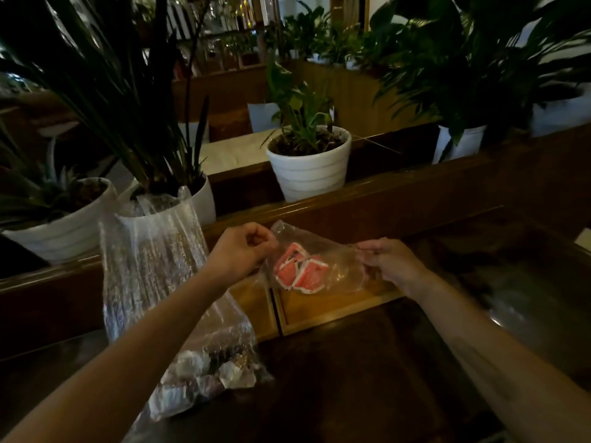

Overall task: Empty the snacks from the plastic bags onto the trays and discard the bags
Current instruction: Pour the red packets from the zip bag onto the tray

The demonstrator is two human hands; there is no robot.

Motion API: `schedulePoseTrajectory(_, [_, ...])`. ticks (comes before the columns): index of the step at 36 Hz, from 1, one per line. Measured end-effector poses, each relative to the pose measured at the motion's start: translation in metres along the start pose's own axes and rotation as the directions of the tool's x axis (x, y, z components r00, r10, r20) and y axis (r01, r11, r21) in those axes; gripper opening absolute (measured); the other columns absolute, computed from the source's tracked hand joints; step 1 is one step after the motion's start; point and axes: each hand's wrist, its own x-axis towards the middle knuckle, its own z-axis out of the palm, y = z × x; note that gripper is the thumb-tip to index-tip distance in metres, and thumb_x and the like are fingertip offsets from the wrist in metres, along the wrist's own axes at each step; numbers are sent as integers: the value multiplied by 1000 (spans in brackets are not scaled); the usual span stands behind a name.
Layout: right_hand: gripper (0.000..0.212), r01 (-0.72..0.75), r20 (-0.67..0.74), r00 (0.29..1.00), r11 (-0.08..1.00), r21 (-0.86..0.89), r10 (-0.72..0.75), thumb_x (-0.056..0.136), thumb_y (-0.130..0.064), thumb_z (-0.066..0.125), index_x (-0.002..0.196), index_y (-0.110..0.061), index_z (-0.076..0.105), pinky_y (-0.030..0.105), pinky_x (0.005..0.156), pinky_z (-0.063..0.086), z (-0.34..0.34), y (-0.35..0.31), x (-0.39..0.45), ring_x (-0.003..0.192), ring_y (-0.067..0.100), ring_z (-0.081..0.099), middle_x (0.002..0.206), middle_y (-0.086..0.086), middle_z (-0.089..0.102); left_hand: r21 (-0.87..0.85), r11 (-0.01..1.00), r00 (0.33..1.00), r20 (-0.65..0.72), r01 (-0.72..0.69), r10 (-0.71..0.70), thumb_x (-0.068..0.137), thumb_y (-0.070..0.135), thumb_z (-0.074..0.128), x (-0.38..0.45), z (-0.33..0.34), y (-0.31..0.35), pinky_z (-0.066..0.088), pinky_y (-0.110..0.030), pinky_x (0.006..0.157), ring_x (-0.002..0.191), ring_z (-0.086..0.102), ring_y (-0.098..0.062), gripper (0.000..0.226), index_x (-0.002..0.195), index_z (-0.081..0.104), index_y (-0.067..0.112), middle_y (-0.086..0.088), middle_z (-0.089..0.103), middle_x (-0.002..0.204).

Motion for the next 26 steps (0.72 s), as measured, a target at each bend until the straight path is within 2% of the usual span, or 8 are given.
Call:
schedulePoseTrajectory(3, [22, -8, 4, 1000, 999, 45, 8, 92, -5, 59, 112, -11, 65, 44, 78, 56, 1, 4, 4, 74, 22, 64, 83, 10, 68, 50, 996, 997, 13, -72, 72, 91, 19, 61, 5, -3, 10, 57, -33, 74, 82, 68, -20, 5, 90, 66, 20, -5, 69, 88])
schedulePoseTrajectory(8, [22, -38, 17, 999, 995, 88, 37, 92, -5, 60, 112, -10, 65, 32, 63, 55, 7, 7, 12, 74, 20, 65, 87, 12, 69, 138, 977, 986, 5, -163, 164, 92, 22, 61, 17, -8, 25, 54, -32, 73, 77, 64, -18, 12, 97, 67, 13, -13, 70, 91])
schedulePoseTrajectory(16, [17, -14, 29, 1000, 995, 96, 11, 89, -10, 62, 94, -26, 67, 41, 85, 57, 15, 0, 18, 92, 20, 69, 98, 1, 72, 194, 956, 974, -15, -219, 226, 91, 26, 62, 31, -17, 44, 52, -35, 74, 75, 61, -15, 11, 91, 68, 17, -12, 69, 88])
schedulePoseTrajectory(19, [18, -2, 31, 1000, 994, 109, -2, 90, -9, 61, 103, -18, 70, 43, 84, 57, 18, -2, 19, 91, 21, 71, 99, 4, 74, 225, 945, 968, -27, -236, 248, 91, 28, 62, 33, -22, 50, 49, -27, 68, 72, 59, -12, 9, 90, 67, 21, -5, 67, 84])
schedulePoseTrajectory(21, [21, 11, 30, 999, 993, 119, -15, 91, -8, 60, 109, -13, 70, 42, 82, 58, 22, -5, 19, 90, 23, 71, 99, 7, 74, 240, 942, 967, -37, -235, 251, 91, 30, 62, 34, -26, 54, 47, -21, 61, 69, 58, -12, 14, 94, 69, 18, -6, 68, 84])
schedulePoseTrajectory(26, [18, 22, 43, 999, 993, 117, -27, 92, -11, 59, 104, -16, 71, 42, 81, 58, 30, -11, 17, 88, 23, 71, 96, 7, 75, 261, 928, 958, -37, -267, 286, 92, 28, 61, 32, -37, 60, 48, -21, 60, 71, 61, -13, 16, 98, 70, 17, -6, 69, 85])
